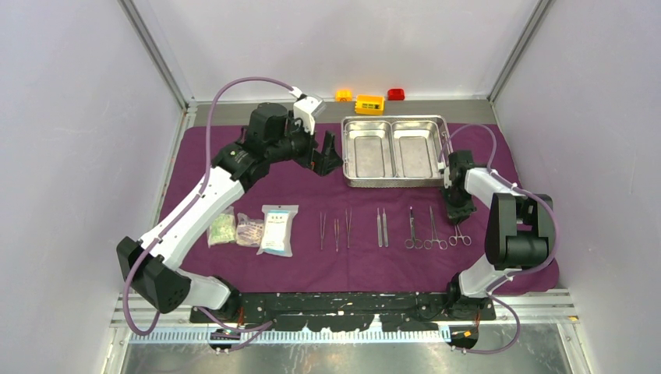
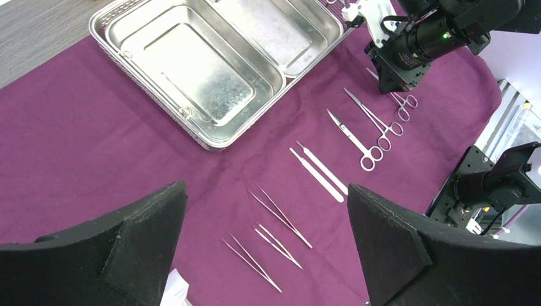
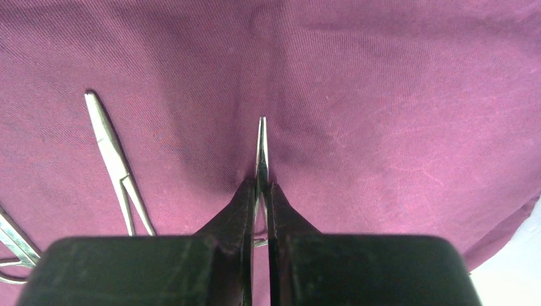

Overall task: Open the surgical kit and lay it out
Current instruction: Place the medical item in the surgical kit.

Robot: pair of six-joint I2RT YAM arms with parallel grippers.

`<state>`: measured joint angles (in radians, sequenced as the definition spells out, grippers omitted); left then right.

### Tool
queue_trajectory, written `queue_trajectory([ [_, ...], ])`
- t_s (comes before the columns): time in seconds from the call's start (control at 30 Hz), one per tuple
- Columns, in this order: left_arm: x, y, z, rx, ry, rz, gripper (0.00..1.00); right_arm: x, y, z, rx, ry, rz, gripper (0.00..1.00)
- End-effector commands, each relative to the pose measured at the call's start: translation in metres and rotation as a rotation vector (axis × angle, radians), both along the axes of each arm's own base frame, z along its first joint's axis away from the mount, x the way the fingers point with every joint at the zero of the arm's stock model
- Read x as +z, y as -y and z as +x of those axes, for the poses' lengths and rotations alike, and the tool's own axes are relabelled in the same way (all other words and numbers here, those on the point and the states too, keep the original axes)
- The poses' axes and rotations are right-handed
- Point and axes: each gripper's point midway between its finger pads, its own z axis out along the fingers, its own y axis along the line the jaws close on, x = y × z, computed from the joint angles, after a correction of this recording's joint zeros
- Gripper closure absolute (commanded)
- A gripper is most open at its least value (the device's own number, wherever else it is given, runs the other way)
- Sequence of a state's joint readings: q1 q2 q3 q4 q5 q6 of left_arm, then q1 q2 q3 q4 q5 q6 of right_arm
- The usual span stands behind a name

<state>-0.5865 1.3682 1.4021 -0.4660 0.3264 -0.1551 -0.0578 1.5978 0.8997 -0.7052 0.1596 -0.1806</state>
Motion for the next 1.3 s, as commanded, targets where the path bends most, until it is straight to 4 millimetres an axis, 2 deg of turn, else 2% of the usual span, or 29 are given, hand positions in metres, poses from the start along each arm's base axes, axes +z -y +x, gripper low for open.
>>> queue_trajectory([
  [0.0, 0.020, -0.003, -0.006, -0.006, 0.039, -0.045, 0.01, 0.002, 0.001, 0.002, -0.009, 0.006, -0.014, 0.90],
  [0.33, 0.020, -0.006, -0.005, 0.003, 0.043, -0.044, 0.01, 0.004, 0.001, 0.000, -0.003, 0.001, -0.017, 0.88],
  [0.7, 0.023, -0.008, -0.006, 0.007, 0.047, -0.050, 0.00, 0.005, 0.001, -0.001, -0.002, -0.001, -0.018, 0.77],
  [1.03, 0.024, -0.009, -0.006, 0.006, 0.050, -0.053, 0.00, 0.009, 0.002, -0.001, -0.004, 0.004, -0.024, 0.74],
  [1.13, 0.024, -0.010, -0.006, 0.009, 0.056, -0.049, 0.00, 0.013, 0.001, 0.001, -0.009, 0.011, -0.022, 0.70],
  [1.27, 0.025, -0.014, -0.003, 0.021, 0.082, -0.028, 0.00, 0.031, -0.002, 0.015, -0.023, 0.074, -0.004, 0.57],
])
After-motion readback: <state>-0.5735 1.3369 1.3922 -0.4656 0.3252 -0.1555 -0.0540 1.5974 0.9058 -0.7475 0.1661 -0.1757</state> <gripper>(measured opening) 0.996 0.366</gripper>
